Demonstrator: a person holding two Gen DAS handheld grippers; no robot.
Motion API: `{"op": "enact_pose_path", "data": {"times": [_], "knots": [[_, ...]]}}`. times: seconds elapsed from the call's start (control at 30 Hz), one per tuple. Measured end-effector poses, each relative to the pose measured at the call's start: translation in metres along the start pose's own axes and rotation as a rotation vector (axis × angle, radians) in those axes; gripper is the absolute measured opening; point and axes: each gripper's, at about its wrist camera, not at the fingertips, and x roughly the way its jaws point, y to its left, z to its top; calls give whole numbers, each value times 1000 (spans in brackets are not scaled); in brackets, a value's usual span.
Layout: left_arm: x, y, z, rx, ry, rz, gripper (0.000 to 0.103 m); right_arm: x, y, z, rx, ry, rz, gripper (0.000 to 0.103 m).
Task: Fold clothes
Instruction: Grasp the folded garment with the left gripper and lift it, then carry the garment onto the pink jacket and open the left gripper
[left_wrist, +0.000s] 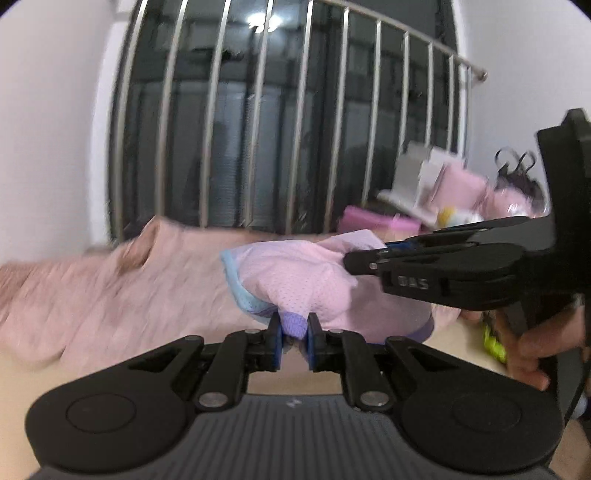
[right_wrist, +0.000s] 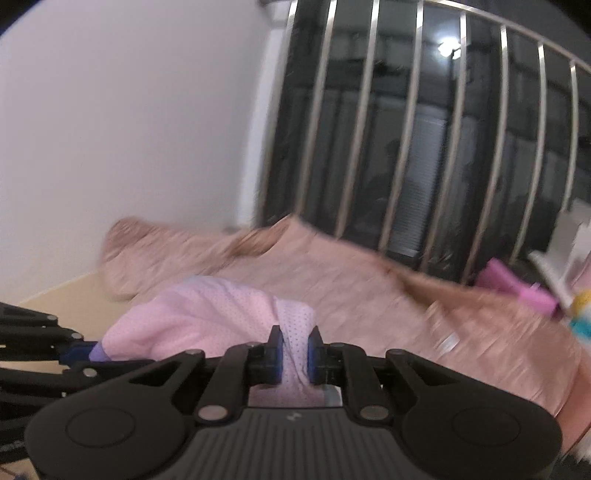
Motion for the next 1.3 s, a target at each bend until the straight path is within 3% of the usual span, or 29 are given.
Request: {"op": "enact_pose_path", "data": {"times": [0.2, 0.33, 0.5, 0.53, 0.63, 0.67, 0.73, 0.77, 0.83, 0.9, 0.97, 1.03, 1.1, 1.13, 1.2, 1.23, 1.3], "knots": [[80, -5, 57, 0, -26, -21, 11, 49, -52, 57, -20, -24, -91, 12], [159, 11, 74, -27, 27, -19, 11, 127, -82, 70, -24, 41, -110, 12], [275, 38, 43, -78, 163, -14, 12, 248, -119, 49, 27, 172, -85, 12], [295, 42, 30, -78, 195, -3, 17, 274, -126, 37, 53, 206, -70, 13], [323, 50, -3, -30, 321, 50, 24, 335, -139, -9, 103, 401, -53, 21], [317, 56, -6, -13, 313, 26, 34, 339, -143, -19, 111, 433, -63, 21], [308, 72, -3, -9, 294, 15, 56, 321, -155, -22, 175, 372, -53, 27], [304, 80, 1, -18, 285, 22, 61, 308, -162, -20, 222, 328, -38, 35], [306, 95, 7, -53, 277, 41, 60, 283, -173, -11, 316, 262, -27, 35], [316, 107, 5, -119, 304, 36, 49, 270, -174, -6, 351, 245, -12, 26], [330, 111, -4, -185, 357, 32, 16, 269, -165, -11, 334, 266, 20, 23], [342, 107, -12, -202, 394, 45, 6, 282, -154, -26, 290, 336, 35, 23], [339, 104, -14, -196, 377, 41, 6, 290, -144, -42, 236, 399, -7, 21], [335, 107, -13, -221, 380, 28, 9, 283, -143, -44, 230, 380, -12, 21], [327, 114, -8, -266, 368, -4, 20, 266, -144, -43, 228, 328, 10, 24], [324, 117, -7, -276, 366, -14, 34, 259, -144, -42, 221, 315, 19, 28], [318, 119, -6, -280, 363, -36, 39, 252, -145, -43, 210, 314, 9, 33]]}}
